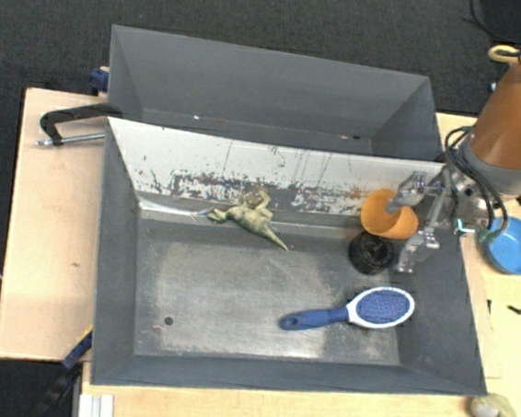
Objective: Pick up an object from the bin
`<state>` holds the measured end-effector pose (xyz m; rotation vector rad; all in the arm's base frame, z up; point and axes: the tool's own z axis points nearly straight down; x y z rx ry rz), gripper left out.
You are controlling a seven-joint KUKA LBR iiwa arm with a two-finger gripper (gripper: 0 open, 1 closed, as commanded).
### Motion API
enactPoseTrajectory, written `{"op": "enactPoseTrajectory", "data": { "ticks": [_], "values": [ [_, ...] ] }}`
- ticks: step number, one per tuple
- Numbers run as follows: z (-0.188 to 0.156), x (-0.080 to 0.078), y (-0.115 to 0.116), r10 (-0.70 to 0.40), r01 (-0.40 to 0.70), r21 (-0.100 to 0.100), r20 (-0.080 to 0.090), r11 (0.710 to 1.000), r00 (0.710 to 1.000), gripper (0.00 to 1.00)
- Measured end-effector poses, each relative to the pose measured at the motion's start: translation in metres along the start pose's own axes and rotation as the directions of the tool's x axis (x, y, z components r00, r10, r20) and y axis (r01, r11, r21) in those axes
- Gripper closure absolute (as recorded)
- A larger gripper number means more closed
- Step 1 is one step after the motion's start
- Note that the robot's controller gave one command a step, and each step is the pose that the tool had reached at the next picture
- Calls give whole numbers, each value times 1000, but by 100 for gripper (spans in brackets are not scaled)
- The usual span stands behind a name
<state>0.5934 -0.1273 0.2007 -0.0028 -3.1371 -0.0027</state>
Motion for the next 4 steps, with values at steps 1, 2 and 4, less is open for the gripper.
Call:
{"op": "enactPoseTrajectory", "data": {
  "ticks": [1, 2, 4],
  "values": [
    [97, 31, 5, -17, 17, 4, 22, 1000, 1000, 0],
    [103, 44, 7, 23, -23, 6, 28, 1000, 999, 0],
    [115, 94, 47, 311, -311, 0, -9, 950, 950, 100]
  ]
}}
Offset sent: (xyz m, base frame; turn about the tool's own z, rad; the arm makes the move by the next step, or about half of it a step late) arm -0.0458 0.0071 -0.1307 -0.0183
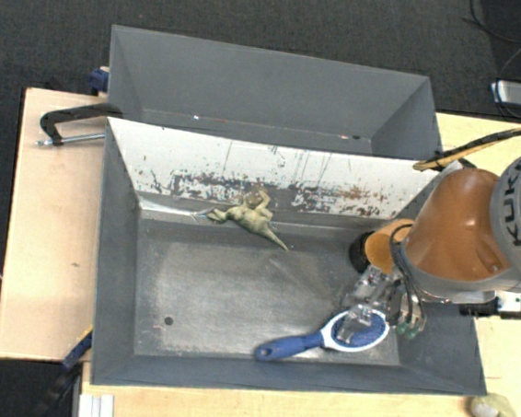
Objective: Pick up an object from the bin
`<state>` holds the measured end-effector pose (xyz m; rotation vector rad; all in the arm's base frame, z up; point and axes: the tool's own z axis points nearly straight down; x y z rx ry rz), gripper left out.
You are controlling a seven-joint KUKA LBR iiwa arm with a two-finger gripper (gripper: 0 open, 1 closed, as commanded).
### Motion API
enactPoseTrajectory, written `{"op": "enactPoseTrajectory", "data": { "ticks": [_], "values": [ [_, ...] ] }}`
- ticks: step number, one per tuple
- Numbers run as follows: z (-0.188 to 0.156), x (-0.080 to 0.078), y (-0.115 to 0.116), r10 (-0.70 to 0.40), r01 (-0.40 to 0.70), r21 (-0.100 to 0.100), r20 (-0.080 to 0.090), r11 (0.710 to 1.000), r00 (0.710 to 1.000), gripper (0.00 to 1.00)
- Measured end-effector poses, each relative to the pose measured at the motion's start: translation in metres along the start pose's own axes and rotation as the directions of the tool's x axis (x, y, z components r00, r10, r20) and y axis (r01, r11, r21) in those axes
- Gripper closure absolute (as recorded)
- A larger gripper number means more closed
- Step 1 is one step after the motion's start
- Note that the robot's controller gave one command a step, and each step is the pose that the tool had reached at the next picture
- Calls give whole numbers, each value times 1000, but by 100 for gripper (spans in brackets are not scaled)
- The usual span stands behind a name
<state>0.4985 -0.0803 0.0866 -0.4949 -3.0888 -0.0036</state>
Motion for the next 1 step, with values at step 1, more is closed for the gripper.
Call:
{"op": "enactPoseTrajectory", "data": {
  "ticks": [1],
  "values": [
    [-124, -14, 6, 75, -75, -4, 26, 997, 997, 100]
  ]
}}
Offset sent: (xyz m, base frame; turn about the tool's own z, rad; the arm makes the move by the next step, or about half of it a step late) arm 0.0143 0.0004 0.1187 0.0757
